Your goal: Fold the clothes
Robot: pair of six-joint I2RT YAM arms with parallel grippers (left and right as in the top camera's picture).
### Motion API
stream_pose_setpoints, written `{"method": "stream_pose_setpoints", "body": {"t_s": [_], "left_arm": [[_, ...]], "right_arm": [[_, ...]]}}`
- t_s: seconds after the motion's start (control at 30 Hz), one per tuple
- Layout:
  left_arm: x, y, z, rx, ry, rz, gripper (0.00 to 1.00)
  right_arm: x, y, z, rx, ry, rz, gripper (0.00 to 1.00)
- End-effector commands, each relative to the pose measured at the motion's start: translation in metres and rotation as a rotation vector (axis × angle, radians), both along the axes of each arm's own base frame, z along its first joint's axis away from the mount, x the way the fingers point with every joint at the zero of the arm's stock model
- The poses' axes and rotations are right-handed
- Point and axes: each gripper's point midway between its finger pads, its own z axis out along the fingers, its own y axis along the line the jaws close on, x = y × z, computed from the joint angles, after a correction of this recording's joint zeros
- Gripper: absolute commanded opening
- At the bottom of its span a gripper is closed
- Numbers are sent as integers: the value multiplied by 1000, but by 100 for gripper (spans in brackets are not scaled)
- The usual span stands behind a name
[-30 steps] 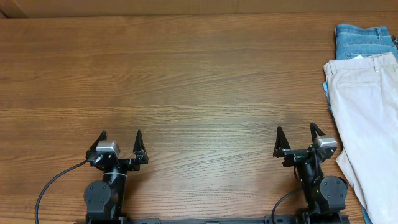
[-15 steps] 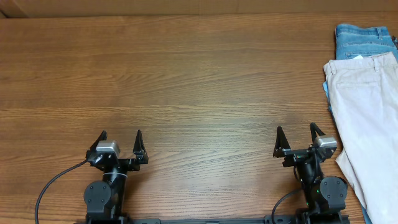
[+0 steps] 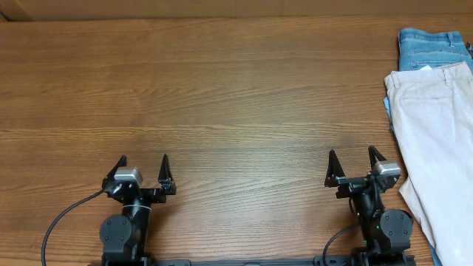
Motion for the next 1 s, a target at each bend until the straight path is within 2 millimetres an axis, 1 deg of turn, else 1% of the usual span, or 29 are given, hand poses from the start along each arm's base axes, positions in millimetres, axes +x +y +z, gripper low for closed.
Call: {"method": "stream_pose_setpoints", "body": {"t_s": [0.0,0.43,0.47,0.5,0.53,0.6,0.67,0.73,0.83,0.87,0.93,0.97], "left_arm": [[0,-4,1,-22,-6,-19,100],[0,-4,1,-22,-6,-19,100],[0,-4,1,-22,-6,-19,100],[0,-4,1,-22,-6,-19,100],[0,-4,1,-22,-6,-19,100],[0,-4,1,-22,-6,-19,100],[0,-4,1,-22,-6,-19,100],[0,-4,1,-22,-6,-19,100],[0,-4,1,-22,-6,-19,100],[0,-4,1,-22,-6,-19,100],[0,-4,1,-22,-6,-19,100],[0,-4,1,-22,-6,-19,100]], "right_arm": [[0,2,0,-2,-10,11,100],[0,2,0,-2,-10,11,100],[0,3,1,-1,-16,13,100],[-1,4,7,9,-40,22,100],[-2,11,14,38,-64,62,100],[-8,33,22,134,-70,196,100],[-18,55,22,212,-35,337,100],[-26,68,21,254,-8,428,100],[-30,75,23,271,-1,471,100],[-30,75,26,270,-15,474,100],[-33,75,41,259,-82,490,100],[-36,75,55,248,-145,499,100]]}}
